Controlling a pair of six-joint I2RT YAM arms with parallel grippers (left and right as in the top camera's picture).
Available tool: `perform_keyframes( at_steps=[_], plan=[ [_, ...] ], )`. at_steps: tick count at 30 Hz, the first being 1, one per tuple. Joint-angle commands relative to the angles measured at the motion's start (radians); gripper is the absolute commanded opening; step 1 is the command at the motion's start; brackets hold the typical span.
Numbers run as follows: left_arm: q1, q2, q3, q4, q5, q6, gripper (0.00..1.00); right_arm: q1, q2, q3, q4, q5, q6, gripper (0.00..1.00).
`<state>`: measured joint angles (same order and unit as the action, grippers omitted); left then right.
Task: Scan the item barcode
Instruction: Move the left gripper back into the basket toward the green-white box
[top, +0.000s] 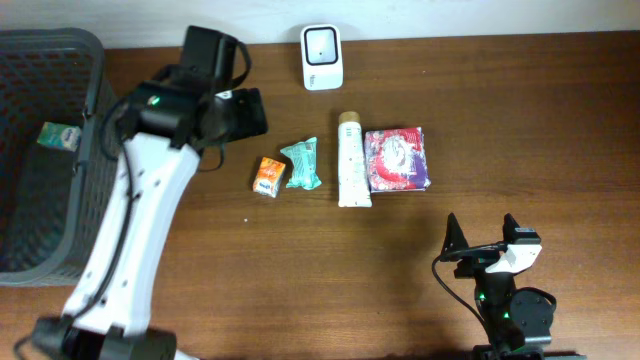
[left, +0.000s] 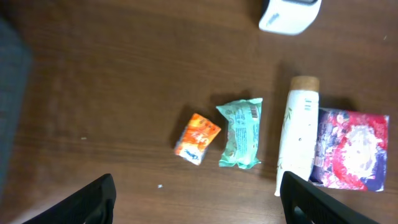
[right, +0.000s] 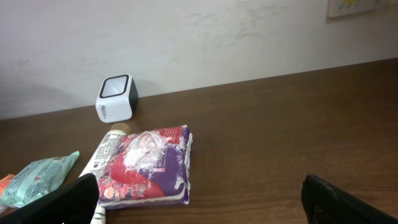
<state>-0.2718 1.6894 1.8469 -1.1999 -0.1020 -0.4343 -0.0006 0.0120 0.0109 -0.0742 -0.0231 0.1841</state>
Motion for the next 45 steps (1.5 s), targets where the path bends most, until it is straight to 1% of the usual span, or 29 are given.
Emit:
perform_keyframes(
  at_steps=[1,5,12,13,15,16,18,20,23,26,28,29,31,35,37,40,42,45],
  plan=[
    [0.007,-0.063,0.009,-0.029,-0.064,0.016,0.82,-0.006,-0.006,-0.005,-0.005,0.01,0.004,0.99],
    [0.006,-0.063,-0.01,-0.067,-0.06,0.016,0.82,-0.006,-0.006,-0.005,-0.005,0.01,0.004,0.99],
    [0.006,-0.061,-0.016,-0.069,-0.06,0.016,0.82,-0.006,-0.006,-0.005,-0.005,0.01,0.004,0.99],
    [0.006,-0.061,-0.016,-0.069,-0.06,0.016,0.86,-0.006,-0.006,-0.005,-0.005,0.01,0.004,0.99],
    [0.006,-0.061,-0.016,-0.069,-0.061,0.016,0.86,-0.006,-0.006,-0.005,-0.005,0.01,0.004,0.99],
    [0.006,-0.059,-0.016,-0.064,-0.071,0.017,0.9,-0.006,-0.006,-0.005,-0.005,0.01,0.004,0.99],
    [0.011,-0.059,-0.016,-0.048,-0.145,0.017,0.93,-0.006,-0.006,-0.005,-0.005,0.009,0.004,0.99],
    [0.027,-0.06,-0.015,-0.027,-0.149,0.017,0.92,-0.006,-0.006,-0.005,-0.005,0.01,0.004,0.99],
    [0.06,-0.075,0.019,0.011,-0.149,0.087,0.91,-0.006,-0.006,-0.005,-0.005,0.009,0.004,0.99],
    [0.139,-0.106,0.14,0.05,-0.15,0.091,0.93,-0.006,-0.006,-0.005,-0.005,0.01,0.004,0.99],
    [0.291,-0.145,0.223,0.138,-0.15,0.091,0.99,-0.006,-0.006,-0.005,-0.005,0.01,0.004,0.99],
    [0.34,-0.153,0.223,0.171,-0.152,0.091,1.0,-0.006,-0.006,-0.005,-0.005,0.01,0.004,0.99],
    [0.454,-0.156,0.222,0.203,-0.157,0.091,0.99,-0.006,-0.006,-0.005,-0.005,0.01,0.004,0.99],
    [0.71,-0.111,0.222,0.2,-0.157,0.092,0.99,-0.006,-0.006,-0.005,-0.005,0.01,0.004,0.99],
    [0.79,-0.061,0.222,0.183,-0.155,0.117,0.92,-0.006,-0.006,-0.005,-0.005,0.009,0.004,0.99],
    [0.854,0.045,0.216,0.166,-0.094,0.196,0.92,-0.006,-0.006,-0.005,-0.005,0.01,0.004,0.99],
    [0.86,0.126,0.216,0.166,-0.058,0.205,0.93,-0.006,-0.006,-0.005,-0.005,0.009,0.004,0.99],
    [0.859,0.222,0.216,0.167,-0.058,0.205,0.96,-0.006,-0.006,-0.005,-0.005,0.01,0.004,0.99]
  ],
)
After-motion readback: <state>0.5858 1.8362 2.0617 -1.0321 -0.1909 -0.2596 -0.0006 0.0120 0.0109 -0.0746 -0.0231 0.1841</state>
